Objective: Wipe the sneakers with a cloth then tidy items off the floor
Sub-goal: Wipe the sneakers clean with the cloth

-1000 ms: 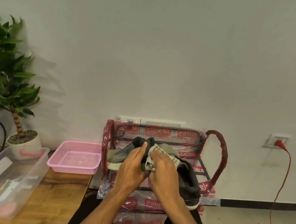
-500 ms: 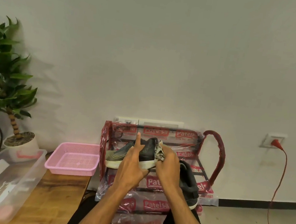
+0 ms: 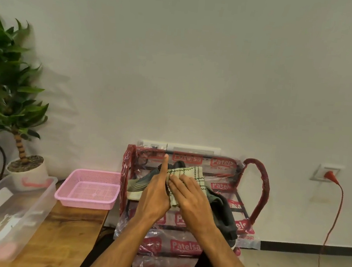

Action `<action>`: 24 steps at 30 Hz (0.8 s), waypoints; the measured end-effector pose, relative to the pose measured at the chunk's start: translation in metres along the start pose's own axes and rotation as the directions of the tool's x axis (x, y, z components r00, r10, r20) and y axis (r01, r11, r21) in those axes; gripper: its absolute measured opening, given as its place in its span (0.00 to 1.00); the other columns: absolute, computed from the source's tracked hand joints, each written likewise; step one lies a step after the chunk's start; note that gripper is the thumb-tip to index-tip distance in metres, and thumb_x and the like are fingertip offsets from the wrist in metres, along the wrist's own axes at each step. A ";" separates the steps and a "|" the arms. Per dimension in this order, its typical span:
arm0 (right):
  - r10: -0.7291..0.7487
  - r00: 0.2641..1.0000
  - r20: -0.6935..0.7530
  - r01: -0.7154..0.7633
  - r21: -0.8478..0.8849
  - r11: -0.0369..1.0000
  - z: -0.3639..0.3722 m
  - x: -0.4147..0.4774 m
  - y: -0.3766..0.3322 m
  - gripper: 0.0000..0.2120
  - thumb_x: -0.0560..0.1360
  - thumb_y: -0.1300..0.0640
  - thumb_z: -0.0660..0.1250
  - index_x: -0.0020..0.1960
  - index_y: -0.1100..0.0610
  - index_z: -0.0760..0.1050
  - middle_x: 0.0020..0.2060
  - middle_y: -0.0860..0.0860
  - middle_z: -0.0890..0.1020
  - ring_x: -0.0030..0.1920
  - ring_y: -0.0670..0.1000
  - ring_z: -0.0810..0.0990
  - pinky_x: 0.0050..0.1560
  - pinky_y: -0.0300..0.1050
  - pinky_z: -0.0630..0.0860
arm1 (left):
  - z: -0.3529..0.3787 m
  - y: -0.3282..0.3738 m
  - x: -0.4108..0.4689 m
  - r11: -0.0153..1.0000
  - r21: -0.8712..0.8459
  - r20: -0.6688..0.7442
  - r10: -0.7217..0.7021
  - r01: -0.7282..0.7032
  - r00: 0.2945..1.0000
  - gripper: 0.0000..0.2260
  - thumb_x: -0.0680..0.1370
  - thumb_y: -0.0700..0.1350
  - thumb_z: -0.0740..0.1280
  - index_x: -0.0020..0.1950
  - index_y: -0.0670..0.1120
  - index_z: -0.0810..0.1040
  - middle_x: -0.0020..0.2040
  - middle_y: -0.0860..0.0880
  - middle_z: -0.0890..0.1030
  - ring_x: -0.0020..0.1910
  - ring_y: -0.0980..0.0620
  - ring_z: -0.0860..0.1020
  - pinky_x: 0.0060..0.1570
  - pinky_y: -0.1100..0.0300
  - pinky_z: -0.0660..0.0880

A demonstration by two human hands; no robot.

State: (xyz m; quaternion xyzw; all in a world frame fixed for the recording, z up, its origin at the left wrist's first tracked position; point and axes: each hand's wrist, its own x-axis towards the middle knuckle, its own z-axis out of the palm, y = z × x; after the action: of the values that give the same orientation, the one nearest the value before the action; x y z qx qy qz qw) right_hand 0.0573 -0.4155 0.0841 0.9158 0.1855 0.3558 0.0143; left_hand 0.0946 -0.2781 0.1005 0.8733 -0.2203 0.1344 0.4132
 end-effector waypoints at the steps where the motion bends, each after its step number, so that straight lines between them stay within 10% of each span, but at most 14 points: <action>1: 0.042 0.999 0.011 -0.042 0.004 0.999 0.001 0.003 0.002 0.35 0.64 0.68 0.78 0.69 0.61 0.72 0.66 0.55 0.76 0.66 0.56 0.74 0.68 0.54 0.71 | 0.000 0.000 0.001 1.000 0.013 0.010 -0.001 0.001 1.000 0.52 0.75 0.36 0.68 0.72 0.67 0.30 0.59 0.44 0.76 0.41 0.52 0.79 0.40 0.54 0.80; 6: 0.276 0.961 0.010 -0.276 0.062 0.959 -0.008 0.010 0.012 0.35 0.58 0.69 0.81 0.64 0.62 0.77 0.61 0.57 0.80 0.62 0.58 0.79 0.63 0.55 0.75 | 0.002 0.000 -0.006 0.999 0.032 0.078 0.023 -0.025 0.997 0.58 0.70 0.44 0.76 0.73 0.64 0.29 0.66 0.45 0.74 0.57 0.47 0.78 0.52 0.56 0.77; 11: 0.078 0.997 -0.004 -0.078 0.076 0.994 -0.006 -0.010 -0.012 0.28 0.68 0.67 0.75 0.67 0.62 0.75 0.64 0.56 0.78 0.65 0.56 0.75 0.70 0.53 0.68 | 0.004 -0.002 -0.002 0.998 0.044 0.047 0.049 -0.051 0.998 0.48 0.78 0.38 0.66 0.72 0.66 0.28 0.57 0.44 0.77 0.44 0.53 0.78 0.44 0.54 0.79; 16: 0.325 0.944 0.065 -0.328 0.052 0.943 -0.009 0.012 0.016 0.33 0.58 0.67 0.82 0.63 0.62 0.78 0.59 0.56 0.81 0.60 0.57 0.80 0.63 0.53 0.74 | 0.010 0.000 -0.011 0.998 0.045 0.094 0.047 -0.052 0.994 0.54 0.72 0.50 0.75 0.74 0.64 0.30 0.65 0.48 0.74 0.60 0.52 0.76 0.52 0.59 0.75; 24: 0.250 0.965 0.074 -0.254 0.058 0.965 -0.008 -0.017 0.012 0.35 0.58 0.72 0.79 0.65 0.62 0.77 0.62 0.57 0.79 0.62 0.56 0.78 0.63 0.55 0.76 | 0.019 -0.013 -0.015 0.983 0.131 0.081 0.119 -0.129 0.990 0.46 0.71 0.44 0.75 0.79 0.56 0.46 0.69 0.50 0.71 0.67 0.54 0.70 0.60 0.62 0.73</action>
State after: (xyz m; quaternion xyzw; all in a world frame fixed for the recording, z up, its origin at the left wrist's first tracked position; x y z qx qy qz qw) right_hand 0.0441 -0.4335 0.0812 0.9432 0.0787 0.3180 -0.0557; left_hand 0.0893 -0.2818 0.0739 0.8882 -0.2795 0.1427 0.3355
